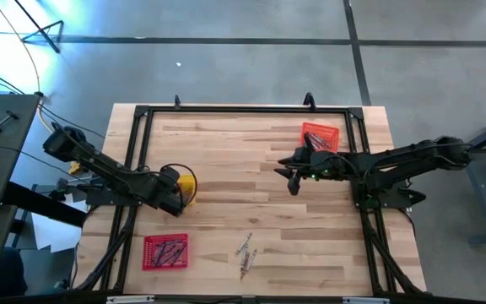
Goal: Sort crayons
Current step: Put the gray crayon into the orange bin
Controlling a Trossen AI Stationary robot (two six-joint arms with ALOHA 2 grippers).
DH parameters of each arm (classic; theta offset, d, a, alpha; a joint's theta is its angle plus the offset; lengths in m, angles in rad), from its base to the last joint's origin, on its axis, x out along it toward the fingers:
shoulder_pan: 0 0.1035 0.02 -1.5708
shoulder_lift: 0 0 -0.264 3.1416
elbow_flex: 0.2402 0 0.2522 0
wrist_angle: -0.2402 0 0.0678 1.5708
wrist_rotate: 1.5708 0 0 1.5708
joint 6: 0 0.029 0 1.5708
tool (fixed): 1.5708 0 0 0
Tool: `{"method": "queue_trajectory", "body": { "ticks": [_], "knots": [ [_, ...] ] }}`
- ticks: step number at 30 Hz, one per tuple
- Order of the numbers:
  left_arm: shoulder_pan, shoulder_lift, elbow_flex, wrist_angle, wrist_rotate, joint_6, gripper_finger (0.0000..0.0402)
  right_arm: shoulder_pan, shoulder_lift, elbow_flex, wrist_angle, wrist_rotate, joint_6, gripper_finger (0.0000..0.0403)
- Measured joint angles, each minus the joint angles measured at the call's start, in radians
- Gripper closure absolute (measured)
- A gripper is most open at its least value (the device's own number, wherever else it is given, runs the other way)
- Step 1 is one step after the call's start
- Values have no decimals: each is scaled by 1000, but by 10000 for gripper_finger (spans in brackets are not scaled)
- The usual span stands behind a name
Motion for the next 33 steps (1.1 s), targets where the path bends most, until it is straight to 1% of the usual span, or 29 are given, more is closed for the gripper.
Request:
{"method": "queue_trajectory", "body": {
  "ticks": [3, 6, 10, 12, 15, 17, 19, 21, 23, 25, 28, 30, 33],
  "knots": [
    [0, 0, 0, 4, 5, 49, 308, 0, 0, 0, -18, -1, 7, 249],
    [0, 0, 14, 8, -20, 115, 296, 0, 0, 0, -32, -1, 8, 249],
    [10, 0, 95, 16, -106, 234, 290, 0, 0, 0, -39, -10, 16, 249],
    [17, 0, 143, 59, -144, 307, 289, 0, 0, 0, -50, -33, 37, 249],
    [26, -1, 182, 237, -150, 482, 290, 1, 0, 0, -93, -82, 85, 249],
    [30, 7, 182, 388, -115, 620, 291, 12, 5, 0, -121, -95, 120, 249],
    [35, 27, 182, 511, -78, 730, 290, 32, 18, 0, -147, -82, 121, 249],
    [38, 50, 182, 600, -45, 813, 289, 51, 41, 0, -157, -56, 130, 249],
    [40, 71, 182, 668, -12, 873, 289, 72, 72, 0, -163, -52, 165, 249],
    [40, 92, 182, 711, 14, 901, 289, 102, 103, 0, -162, -53, 208, 249],
    [34, 121, 182, 745, 54, 888, 289, 171, 153, 0, -147, -59, 288, 249],
    [23, 135, 182, 749, 77, 866, 289, 226, 186, 0, -101, -60, 326, 249],
    [0, 160, 181, 752, 82, 820, 290, 315, 244, 4, 0, -69, 348, 250]
  ]
}}
